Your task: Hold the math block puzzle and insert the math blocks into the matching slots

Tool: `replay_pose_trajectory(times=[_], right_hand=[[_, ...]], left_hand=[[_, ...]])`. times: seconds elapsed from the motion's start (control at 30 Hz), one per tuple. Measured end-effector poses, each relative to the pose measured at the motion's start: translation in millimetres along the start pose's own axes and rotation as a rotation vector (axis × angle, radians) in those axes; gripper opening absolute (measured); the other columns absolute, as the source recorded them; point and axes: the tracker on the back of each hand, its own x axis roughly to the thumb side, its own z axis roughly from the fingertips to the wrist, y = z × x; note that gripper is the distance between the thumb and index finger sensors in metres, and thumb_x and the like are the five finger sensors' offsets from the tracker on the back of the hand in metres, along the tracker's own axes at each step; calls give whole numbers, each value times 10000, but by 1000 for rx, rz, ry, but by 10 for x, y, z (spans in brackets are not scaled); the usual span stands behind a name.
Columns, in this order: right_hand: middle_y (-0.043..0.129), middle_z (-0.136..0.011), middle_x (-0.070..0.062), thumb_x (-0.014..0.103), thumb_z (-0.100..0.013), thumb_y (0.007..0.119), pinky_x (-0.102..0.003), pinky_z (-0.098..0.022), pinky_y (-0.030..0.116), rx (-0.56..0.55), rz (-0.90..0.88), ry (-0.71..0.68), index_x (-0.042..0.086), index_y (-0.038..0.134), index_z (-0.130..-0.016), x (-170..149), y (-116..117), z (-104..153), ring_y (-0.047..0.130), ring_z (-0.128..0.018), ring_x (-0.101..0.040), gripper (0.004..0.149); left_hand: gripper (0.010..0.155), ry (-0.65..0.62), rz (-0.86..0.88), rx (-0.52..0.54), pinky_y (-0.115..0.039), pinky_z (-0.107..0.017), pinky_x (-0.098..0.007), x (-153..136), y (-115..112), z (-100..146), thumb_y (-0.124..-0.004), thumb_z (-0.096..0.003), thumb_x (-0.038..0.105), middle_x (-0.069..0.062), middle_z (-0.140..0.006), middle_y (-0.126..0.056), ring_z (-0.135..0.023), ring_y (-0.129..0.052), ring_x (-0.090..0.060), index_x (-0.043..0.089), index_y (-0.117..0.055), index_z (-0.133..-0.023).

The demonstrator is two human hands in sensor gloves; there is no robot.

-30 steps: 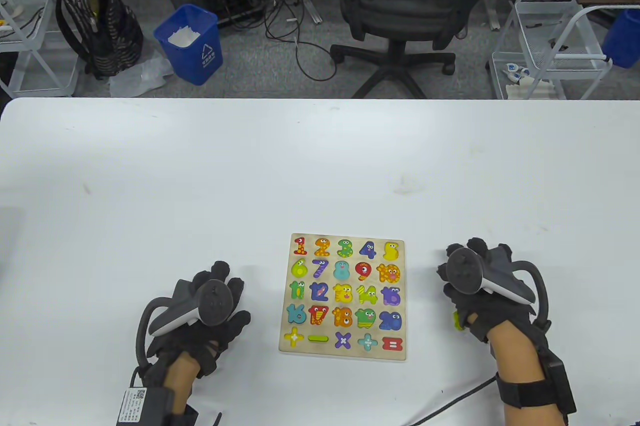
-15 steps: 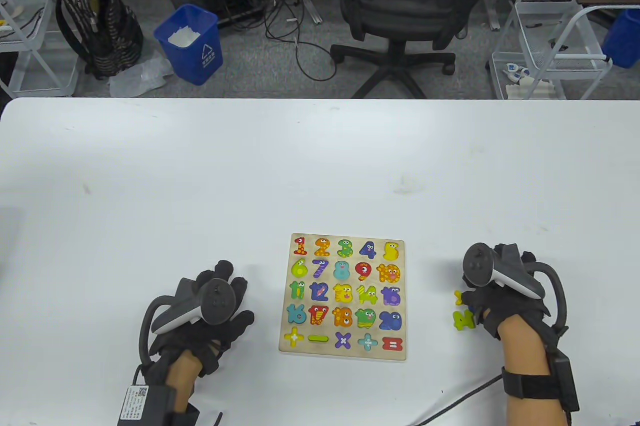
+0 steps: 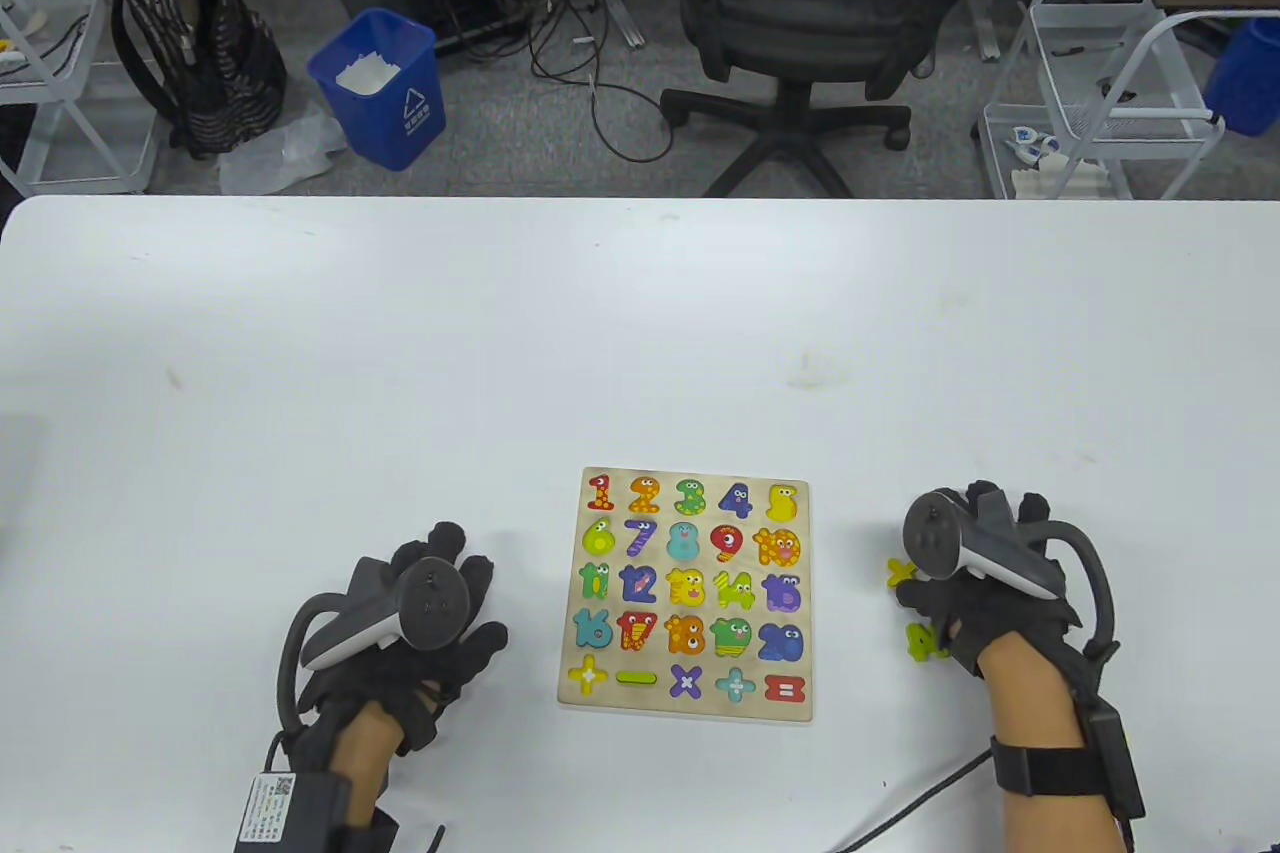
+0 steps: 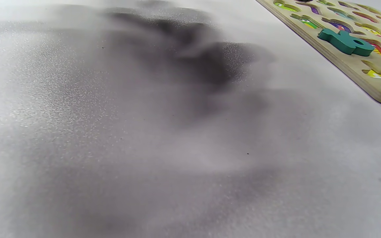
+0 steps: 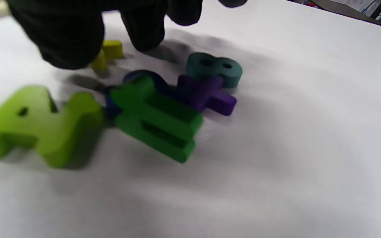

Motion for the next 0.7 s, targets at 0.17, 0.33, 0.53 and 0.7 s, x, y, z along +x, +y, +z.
replay_pose_trajectory(times=[0.17, 0.33, 0.53, 0.7], right_hand=[[507, -1190, 6, 450, -526, 793, -744, -731, 278, -106, 65, -5, 275, 684, -939, 100, -15, -33, 358, -1112, -406, 462], [398, -1214, -23, 492, -527, 775, -751, -721, 245, -39, -15, -18, 242, 572, -1038, 53, -18, -2, 294, -1105, -427, 604], [378, -1209, -55, 656, -467, 714, -759, -711, 229, -29, -106, -10, 184, 530, -1035, 73, 45, -44, 275, -1097, -449, 762], [493, -1185, -23, 552, -505, 747, -743, -730, 283, -97, 4, -19, 217, 623, -975, 217, 4, -59, 374, -1101, -422, 590]], left_hand=[[735, -3, -5, 5, -219, -784, -620, 1, 3, -2, -439, -558, 711, 84, -1093, 197, -1123, -52, -344, 374, -150, -1144], [738, -5, 0, 7, -221, -784, -619, 0, 1, -2, -440, -557, 711, 84, -1093, 197, -1122, -54, -345, 373, -150, -1145], [737, -5, 4, 1, -220, -785, -619, 4, -4, -4, -438, -557, 712, 85, -1092, 199, -1122, -51, -345, 373, -149, -1144], [739, -3, 6, 5, -220, -784, -619, -1, -3, -1, -438, -557, 712, 84, -1092, 199, -1122, -51, -348, 372, -148, -1145]])
